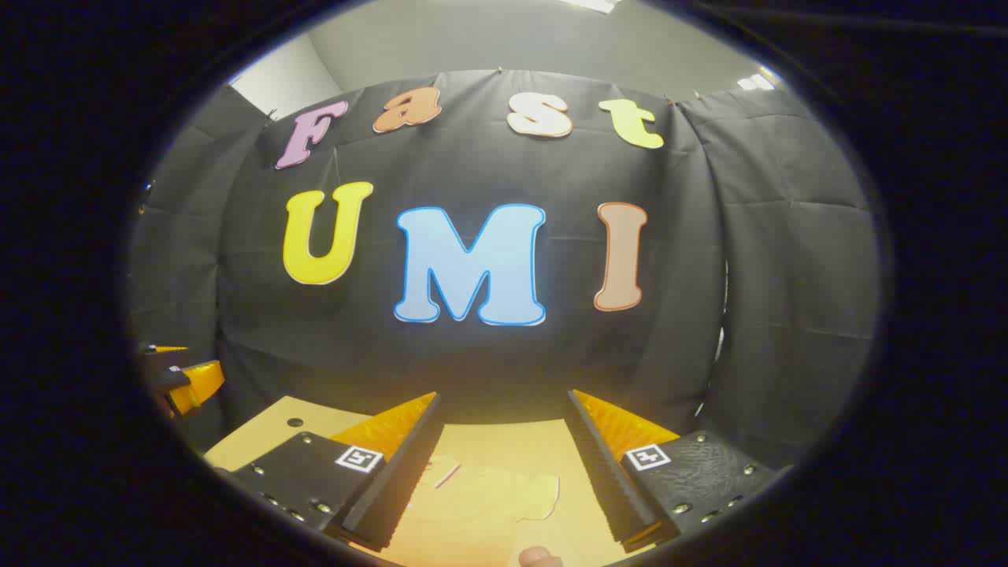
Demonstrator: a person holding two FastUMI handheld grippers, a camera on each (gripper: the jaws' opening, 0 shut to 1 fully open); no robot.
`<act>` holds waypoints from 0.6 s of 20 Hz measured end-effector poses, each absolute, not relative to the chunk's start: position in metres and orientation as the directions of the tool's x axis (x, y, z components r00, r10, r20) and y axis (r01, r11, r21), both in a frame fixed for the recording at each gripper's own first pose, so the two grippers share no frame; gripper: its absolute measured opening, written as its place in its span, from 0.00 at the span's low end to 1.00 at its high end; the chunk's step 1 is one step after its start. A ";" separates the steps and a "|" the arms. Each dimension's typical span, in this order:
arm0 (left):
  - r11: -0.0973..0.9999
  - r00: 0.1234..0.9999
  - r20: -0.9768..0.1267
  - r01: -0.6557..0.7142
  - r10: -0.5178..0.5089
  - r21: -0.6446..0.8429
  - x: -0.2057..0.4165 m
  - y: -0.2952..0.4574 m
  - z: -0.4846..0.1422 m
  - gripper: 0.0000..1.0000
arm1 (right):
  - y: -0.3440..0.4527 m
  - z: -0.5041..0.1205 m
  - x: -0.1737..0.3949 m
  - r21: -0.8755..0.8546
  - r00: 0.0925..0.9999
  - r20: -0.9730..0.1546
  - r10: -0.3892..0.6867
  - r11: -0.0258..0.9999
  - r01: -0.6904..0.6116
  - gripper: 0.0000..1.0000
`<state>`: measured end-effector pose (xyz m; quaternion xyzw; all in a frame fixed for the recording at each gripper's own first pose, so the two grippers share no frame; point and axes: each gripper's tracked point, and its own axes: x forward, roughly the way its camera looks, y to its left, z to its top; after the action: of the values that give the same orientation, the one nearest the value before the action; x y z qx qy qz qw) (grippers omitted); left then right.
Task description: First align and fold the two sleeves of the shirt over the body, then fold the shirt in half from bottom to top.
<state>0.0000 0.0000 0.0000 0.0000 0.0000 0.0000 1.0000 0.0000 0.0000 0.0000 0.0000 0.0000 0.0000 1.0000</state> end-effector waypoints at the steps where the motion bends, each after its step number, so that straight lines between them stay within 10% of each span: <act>1: 1.000 1.000 0.001 0.007 -0.007 -0.002 0.001 -0.003 0.001 0.95 | 0.002 -0.001 0.001 0.003 1.000 -0.005 0.003 1.000 -0.003 0.96; 12: 1.000 1.000 -0.018 0.001 -0.002 -0.013 0.003 -0.014 -0.005 0.95 | 0.007 -0.007 0.003 0.000 0.999 -0.034 0.032 0.999 -0.032 0.96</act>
<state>0.0030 -0.0138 -0.0047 -0.0065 0.0090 -0.0007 0.9999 0.0028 0.0073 -0.0068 -0.0004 0.0170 0.0162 0.9997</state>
